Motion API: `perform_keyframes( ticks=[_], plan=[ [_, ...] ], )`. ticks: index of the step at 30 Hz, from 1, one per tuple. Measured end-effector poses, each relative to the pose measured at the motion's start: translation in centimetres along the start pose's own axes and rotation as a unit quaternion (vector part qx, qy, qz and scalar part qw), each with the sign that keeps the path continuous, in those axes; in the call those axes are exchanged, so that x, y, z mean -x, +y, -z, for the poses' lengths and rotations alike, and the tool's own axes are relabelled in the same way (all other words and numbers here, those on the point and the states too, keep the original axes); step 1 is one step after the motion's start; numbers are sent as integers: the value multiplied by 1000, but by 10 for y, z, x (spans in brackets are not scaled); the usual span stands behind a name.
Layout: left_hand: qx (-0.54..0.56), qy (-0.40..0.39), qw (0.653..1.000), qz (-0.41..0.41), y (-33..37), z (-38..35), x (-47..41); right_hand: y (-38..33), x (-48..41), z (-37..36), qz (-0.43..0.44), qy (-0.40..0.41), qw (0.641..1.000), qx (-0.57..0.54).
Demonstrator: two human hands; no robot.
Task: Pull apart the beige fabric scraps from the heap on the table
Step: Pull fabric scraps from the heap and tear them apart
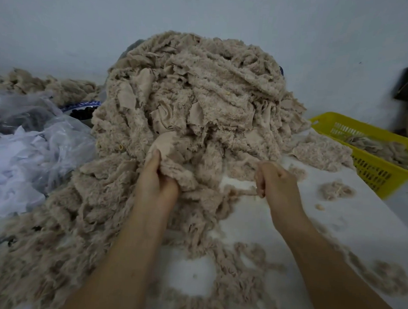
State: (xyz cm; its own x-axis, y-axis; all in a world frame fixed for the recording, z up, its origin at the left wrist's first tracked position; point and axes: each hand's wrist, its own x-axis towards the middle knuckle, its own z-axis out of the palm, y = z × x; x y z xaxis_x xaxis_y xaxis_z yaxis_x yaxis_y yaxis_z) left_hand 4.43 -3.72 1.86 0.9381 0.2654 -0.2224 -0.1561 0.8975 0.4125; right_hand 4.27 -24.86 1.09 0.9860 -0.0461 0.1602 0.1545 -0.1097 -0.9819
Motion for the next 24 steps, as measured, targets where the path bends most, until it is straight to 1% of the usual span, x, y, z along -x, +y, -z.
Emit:
perform_keyframes(
  ticks=[2,3,5,6,7,9,10,11,12,13,14,15,16,17,18,19,20,21,22,23,24],
  plan=[
    [3,-12,1000,19,-8,-3,3,11,-5,0,-5,-2,991,131],
    [13,-19,999,23,-11,-4,4,16,-6,-3,8,-8,982,188],
    [37,-22,999,19,-12,-5,3,20,-3,-8,52,-27,964,260],
    [48,-21,999,14,-10,-4,3,21,-2,-10,74,-54,953,289],
    [58,-24,998,10,-8,-3,4,22,0,-12,94,-92,937,324],
    [70,-31,997,7,-5,-3,6,26,4,-19,137,-178,880,418],
    [65,-31,997,4,-4,-3,7,27,6,-21,153,-200,855,454],
    [46,-29,999,1,-4,-3,7,27,6,-22,162,-200,849,462],
    [3,-26,1000,-9,-5,-2,7,25,6,-22,158,-185,868,433],
    [-73,-26,997,-29,-5,0,7,22,5,-20,129,-160,907,367],
    [-185,-33,980,-65,-7,2,8,17,5,-17,84,-135,949,273],
    [-318,-57,941,-104,-9,4,11,13,4,-15,40,-113,976,182],
    [-441,-97,882,-134,-12,5,15,9,3,-13,9,-95,988,118],
    [-534,-150,820,-143,-16,4,21,7,3,-12,-1,-83,993,88],
    [-603,-202,758,-146,-22,5,24,6,5,-12,-3,-82,994,67],
    [-649,-240,705,-154,-29,7,24,5,6,-13,-2,-85,995,46],
    [-678,-258,668,-166,-35,8,24,3,8,-15,-6,-87,996,32],
    [-689,-260,652,-181,-39,7,25,1,9,-16,-12,-91,995,26],
    [-689,-251,653,-190,-40,7,25,0,10,-16,-21,-94,995,19],
    [-679,-234,670,-186,-39,7,25,-2,11,-16,-29,-92,995,4],
    [-657,-215,702,-170,-35,7,24,-4,11,-15,-36,-85,996,-17]
  ],
)
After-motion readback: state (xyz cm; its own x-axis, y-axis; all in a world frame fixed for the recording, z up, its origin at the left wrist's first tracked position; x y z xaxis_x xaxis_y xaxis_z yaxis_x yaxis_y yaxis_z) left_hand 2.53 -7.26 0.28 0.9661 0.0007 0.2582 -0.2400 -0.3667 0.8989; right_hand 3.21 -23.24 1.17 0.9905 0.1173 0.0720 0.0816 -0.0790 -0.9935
